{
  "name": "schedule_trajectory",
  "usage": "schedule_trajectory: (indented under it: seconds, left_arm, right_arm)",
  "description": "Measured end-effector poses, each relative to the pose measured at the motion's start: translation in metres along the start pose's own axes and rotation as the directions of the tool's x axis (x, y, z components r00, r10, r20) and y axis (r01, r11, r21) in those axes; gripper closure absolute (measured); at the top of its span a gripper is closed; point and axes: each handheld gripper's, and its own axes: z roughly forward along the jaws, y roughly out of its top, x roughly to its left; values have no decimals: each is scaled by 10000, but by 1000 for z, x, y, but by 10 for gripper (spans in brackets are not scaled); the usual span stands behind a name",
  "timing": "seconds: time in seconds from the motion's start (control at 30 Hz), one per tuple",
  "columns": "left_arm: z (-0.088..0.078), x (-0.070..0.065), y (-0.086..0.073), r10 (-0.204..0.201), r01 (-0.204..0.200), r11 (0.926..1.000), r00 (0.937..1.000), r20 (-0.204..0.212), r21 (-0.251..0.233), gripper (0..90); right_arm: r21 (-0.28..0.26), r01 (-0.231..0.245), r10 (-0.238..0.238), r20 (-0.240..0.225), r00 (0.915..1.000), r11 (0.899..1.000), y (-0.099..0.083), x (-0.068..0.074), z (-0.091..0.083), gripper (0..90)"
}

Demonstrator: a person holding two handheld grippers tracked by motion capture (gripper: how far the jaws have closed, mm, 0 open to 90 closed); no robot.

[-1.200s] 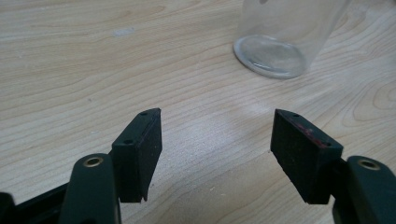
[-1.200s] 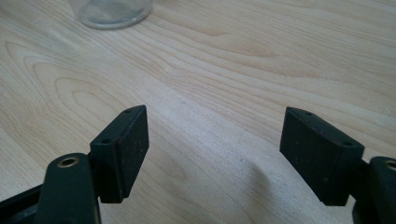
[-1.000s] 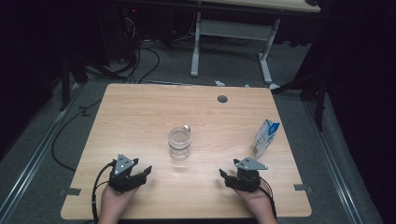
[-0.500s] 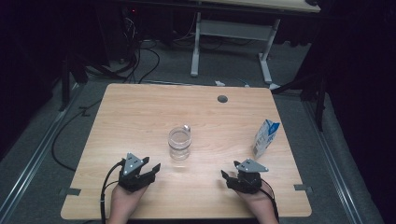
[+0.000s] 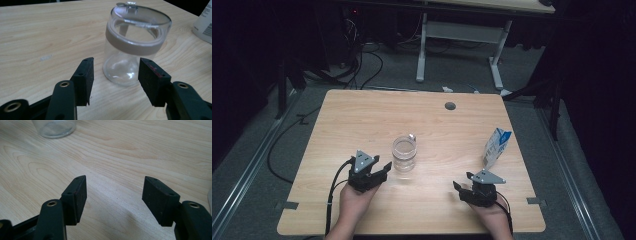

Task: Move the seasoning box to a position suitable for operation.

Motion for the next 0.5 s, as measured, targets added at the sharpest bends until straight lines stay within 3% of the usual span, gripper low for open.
schedule_trajectory:
  seconds: [0.3, 0.5]
  left_arm:
    - [2, -1, 25, -142, 143, 9993, 9999, 34, -353, 544]
    - [8, -6, 41, 139, -141, 9994, 9999, -46, -309, 590]
  right_arm:
    - [92, 22, -20, -140, 9999, 10000, 0, 3, 2, 365]
    - [57, 15, -14, -180, 9998, 10000, 1, 2, 2, 365]
